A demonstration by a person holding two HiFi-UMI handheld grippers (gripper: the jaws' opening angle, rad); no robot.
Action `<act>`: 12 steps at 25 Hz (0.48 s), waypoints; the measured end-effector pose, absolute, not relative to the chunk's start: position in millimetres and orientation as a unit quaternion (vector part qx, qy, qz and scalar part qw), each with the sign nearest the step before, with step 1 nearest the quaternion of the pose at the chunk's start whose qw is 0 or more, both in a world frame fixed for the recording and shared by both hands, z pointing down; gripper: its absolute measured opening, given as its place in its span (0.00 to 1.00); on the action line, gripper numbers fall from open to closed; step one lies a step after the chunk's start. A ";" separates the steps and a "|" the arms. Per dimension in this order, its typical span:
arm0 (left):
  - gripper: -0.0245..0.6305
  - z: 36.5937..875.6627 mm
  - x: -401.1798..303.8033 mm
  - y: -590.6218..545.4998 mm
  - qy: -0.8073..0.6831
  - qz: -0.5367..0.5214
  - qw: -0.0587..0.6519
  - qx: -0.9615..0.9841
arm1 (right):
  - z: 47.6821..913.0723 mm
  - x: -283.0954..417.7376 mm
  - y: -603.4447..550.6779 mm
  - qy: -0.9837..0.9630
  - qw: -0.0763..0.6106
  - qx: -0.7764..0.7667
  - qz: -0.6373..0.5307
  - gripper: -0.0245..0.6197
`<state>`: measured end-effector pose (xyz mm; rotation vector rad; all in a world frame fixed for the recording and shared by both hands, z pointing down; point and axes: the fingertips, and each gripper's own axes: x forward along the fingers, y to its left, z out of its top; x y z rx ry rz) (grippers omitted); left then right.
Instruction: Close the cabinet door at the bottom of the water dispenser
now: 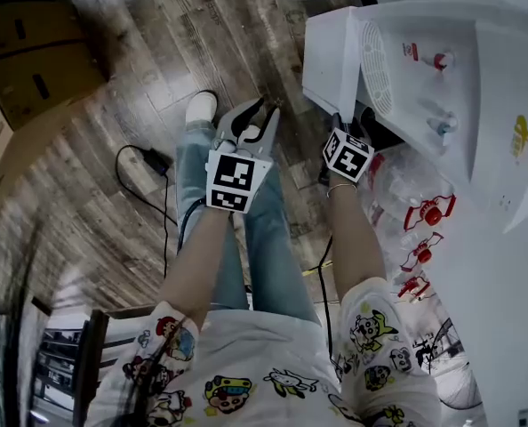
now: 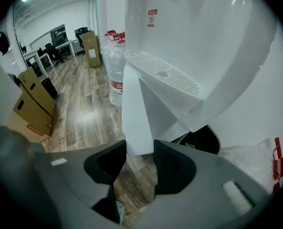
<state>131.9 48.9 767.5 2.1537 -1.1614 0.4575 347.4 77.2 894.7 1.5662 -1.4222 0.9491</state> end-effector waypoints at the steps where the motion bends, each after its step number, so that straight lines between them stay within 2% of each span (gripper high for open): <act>1: 0.17 767.3 131.2 49.7 -0.443 0.173 0.322 0.819 | 895.0 350.5 77.1 -0.560 0.399 0.621 0.375 0.33; 12: 0.17 762.9 127.6 47.9 -0.441 0.169 0.315 0.823 | 899.8 393.3 76.4 -0.516 0.382 0.662 0.386 0.35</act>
